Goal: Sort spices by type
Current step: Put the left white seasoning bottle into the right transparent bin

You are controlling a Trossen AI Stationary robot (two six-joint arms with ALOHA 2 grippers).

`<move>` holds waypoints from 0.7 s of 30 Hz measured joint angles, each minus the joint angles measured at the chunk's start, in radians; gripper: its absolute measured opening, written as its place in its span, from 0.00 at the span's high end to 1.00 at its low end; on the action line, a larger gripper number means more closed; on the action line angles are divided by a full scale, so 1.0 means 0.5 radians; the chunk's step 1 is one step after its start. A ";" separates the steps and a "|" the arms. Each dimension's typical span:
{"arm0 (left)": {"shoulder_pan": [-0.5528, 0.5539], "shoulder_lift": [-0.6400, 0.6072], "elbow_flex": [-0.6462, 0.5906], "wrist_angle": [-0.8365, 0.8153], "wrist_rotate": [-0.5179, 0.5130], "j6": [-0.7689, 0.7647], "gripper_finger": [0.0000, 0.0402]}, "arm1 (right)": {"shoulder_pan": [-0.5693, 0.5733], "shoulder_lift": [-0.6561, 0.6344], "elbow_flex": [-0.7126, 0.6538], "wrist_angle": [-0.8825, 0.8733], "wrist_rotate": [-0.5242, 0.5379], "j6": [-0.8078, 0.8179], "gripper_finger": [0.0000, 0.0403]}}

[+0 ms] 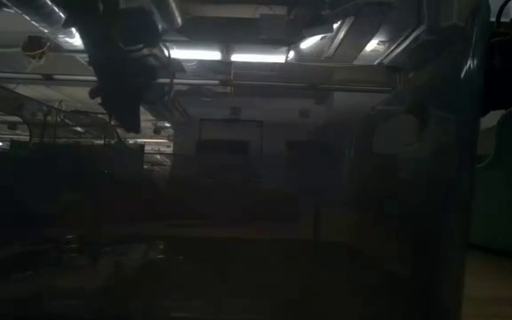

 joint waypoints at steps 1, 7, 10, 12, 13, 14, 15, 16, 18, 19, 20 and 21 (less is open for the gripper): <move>0.020 0.000 0.000 -0.001 -0.023 -0.038 0.61 | 0.000 0.000 0.000 0.000 0.000 0.000 0.34; 0.121 0.000 0.000 0.015 -0.048 -0.081 0.61 | 0.000 0.000 0.000 -0.001 0.000 0.000 0.34; 0.141 0.001 0.000 0.011 -0.048 -0.004 0.61 | 0.000 0.000 0.000 -0.002 0.000 0.000 0.34; 0.149 0.001 0.000 0.003 -0.049 0.057 0.61 | 0.000 0.000 0.000 -0.002 0.000 0.000 0.34; 0.151 0.001 0.000 0.004 -0.048 0.073 0.61 | 0.000 0.000 0.000 -0.002 0.000 0.000 0.34; 0.151 0.001 0.000 0.004 -0.048 0.088 0.61 | 0.000 0.000 0.000 -0.002 0.000 0.000 0.34; 0.151 0.001 0.000 0.004 -0.048 0.088 0.61 | 0.000 0.000 0.000 -0.002 0.000 0.000 0.34; 0.151 0.001 0.000 0.004 -0.048 0.083 0.61 | 0.000 0.000 0.000 -0.002 -0.001 0.000 0.34; 0.151 0.001 0.000 0.005 -0.053 0.039 0.61 | 0.000 0.000 0.000 -0.002 -0.001 0.000 0.34; 0.155 0.003 0.000 0.005 -0.054 0.004 0.61 | 0.000 0.000 0.000 -0.002 -0.001 0.000 0.34; 0.165 0.004 0.000 0.004 -0.054 -0.025 0.61 | 0.000 0.000 0.000 -0.002 -0.001 0.000 0.34; 0.178 0.005 0.000 0.003 -0.054 -0.059 0.61 | 0.000 0.000 0.000 -0.002 -0.001 0.000 0.34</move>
